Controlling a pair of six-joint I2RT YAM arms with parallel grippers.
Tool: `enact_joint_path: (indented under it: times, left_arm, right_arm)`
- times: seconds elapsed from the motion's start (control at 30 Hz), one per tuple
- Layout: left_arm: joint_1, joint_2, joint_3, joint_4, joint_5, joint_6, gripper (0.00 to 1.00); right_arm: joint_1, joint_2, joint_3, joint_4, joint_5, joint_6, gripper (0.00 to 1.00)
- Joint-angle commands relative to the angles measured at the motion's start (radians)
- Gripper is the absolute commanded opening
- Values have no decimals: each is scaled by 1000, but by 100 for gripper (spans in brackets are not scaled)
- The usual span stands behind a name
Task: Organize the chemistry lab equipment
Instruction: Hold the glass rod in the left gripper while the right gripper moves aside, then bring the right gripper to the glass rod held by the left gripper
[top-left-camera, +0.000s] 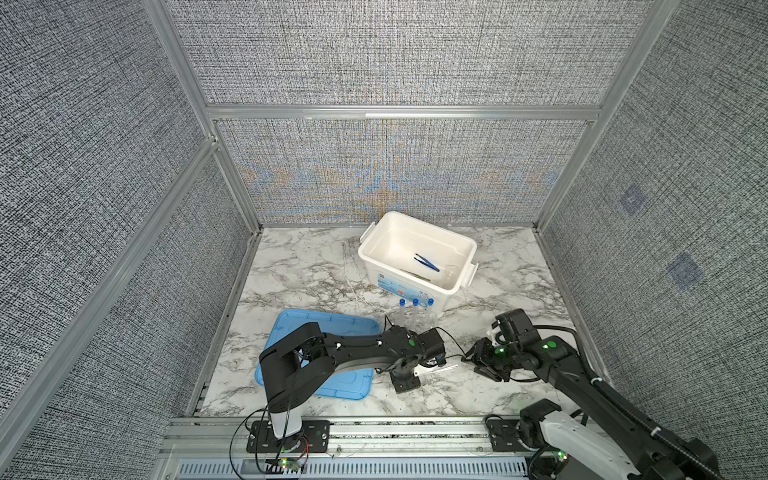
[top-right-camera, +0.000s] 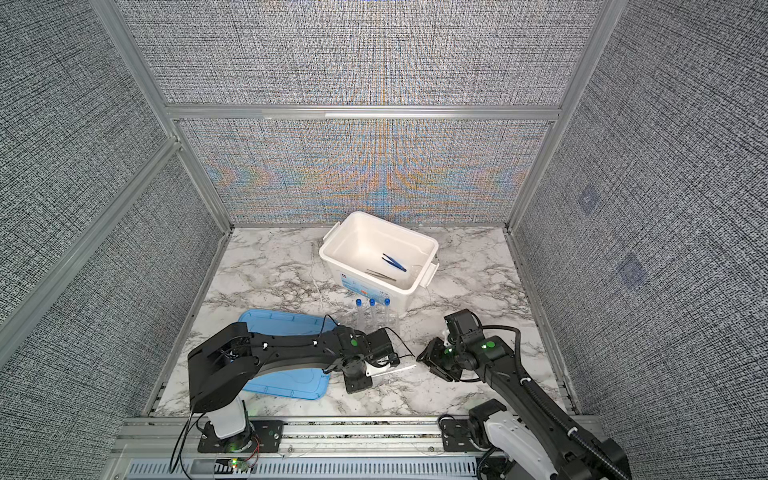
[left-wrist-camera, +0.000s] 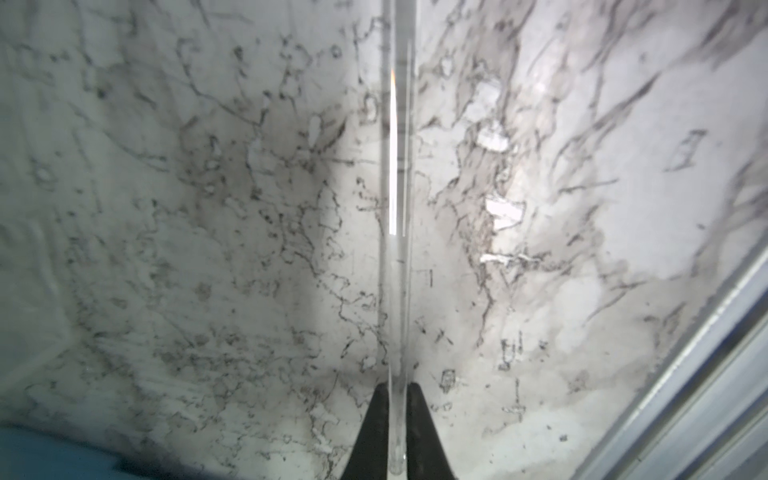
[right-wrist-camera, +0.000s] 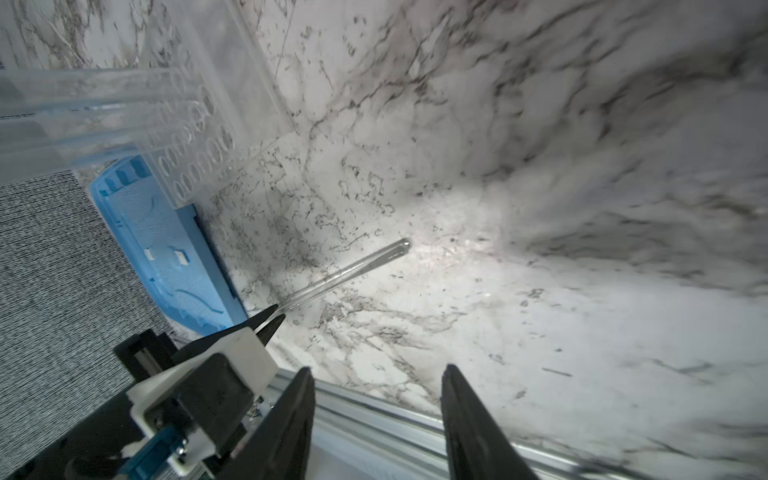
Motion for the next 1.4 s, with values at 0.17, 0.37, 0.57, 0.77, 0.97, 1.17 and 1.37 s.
enact_joint_path:
  times: [0.17,0.37,0.57,0.77,0.97,1.17,1.37]
  left_arm:
    - [7,5,36,-20,27,7,11]
    - [11,-5,29,1,41,-5,11]
    - [12,23,68,-22,56,-3,11]
    - [12,4,63,-13,66,-5,11]
    - [12,-9,55,13,85,-10,10]
    - [12,-22,39,36,97,-16,10]
    - [16,-31,11,65,105,-18,10]
  right_arm:
    - [9,156,5,71,-131,232,37]
    - [75,184,-61,277,-181,481,44]
    - [161,232,-109,412,-126,663,44]
    - [215,306,-121,518,-101,753,44]
    - [223,333,-112,566,-75,793,42]
    - [221,295,-132,552,-21,838,41]
    - [182,233,-140,469,33,793,40]
